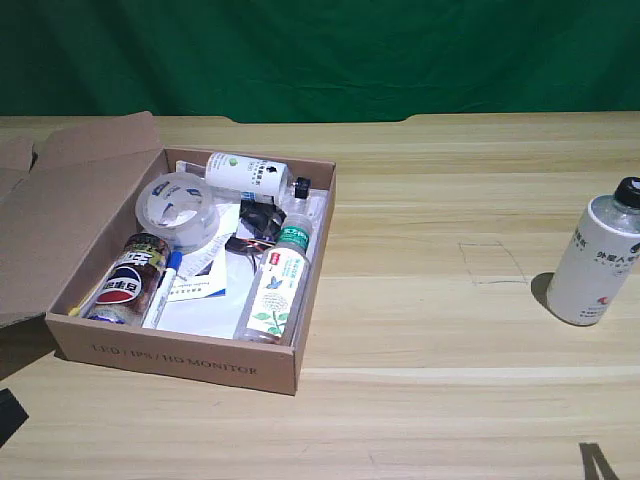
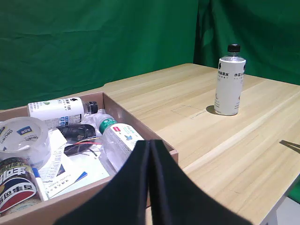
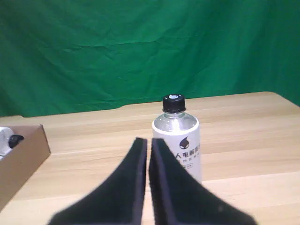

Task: Place the white bottle into the box.

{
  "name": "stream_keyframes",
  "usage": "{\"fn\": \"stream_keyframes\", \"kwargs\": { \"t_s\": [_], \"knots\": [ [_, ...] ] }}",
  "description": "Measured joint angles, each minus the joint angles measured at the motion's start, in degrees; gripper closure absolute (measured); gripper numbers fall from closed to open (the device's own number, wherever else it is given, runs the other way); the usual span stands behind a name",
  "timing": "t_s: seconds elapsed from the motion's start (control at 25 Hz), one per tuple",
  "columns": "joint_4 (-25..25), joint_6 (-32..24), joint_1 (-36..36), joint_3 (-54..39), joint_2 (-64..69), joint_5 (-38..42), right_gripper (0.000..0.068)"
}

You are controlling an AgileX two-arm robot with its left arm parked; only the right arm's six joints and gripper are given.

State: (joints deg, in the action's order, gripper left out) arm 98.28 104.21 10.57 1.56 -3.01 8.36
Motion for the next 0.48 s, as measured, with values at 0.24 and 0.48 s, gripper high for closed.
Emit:
{"fn": "stream_keyframes", "kwargs": {
  "t_s": [0.24,0.48],
  "knots": [
    [-4.4,3.0,0.0,0.0,0.0,1.6,0.0489],
    [-6.8,3.2,0.0,1.6,0.0,5.5,0.006]
  ]
}}
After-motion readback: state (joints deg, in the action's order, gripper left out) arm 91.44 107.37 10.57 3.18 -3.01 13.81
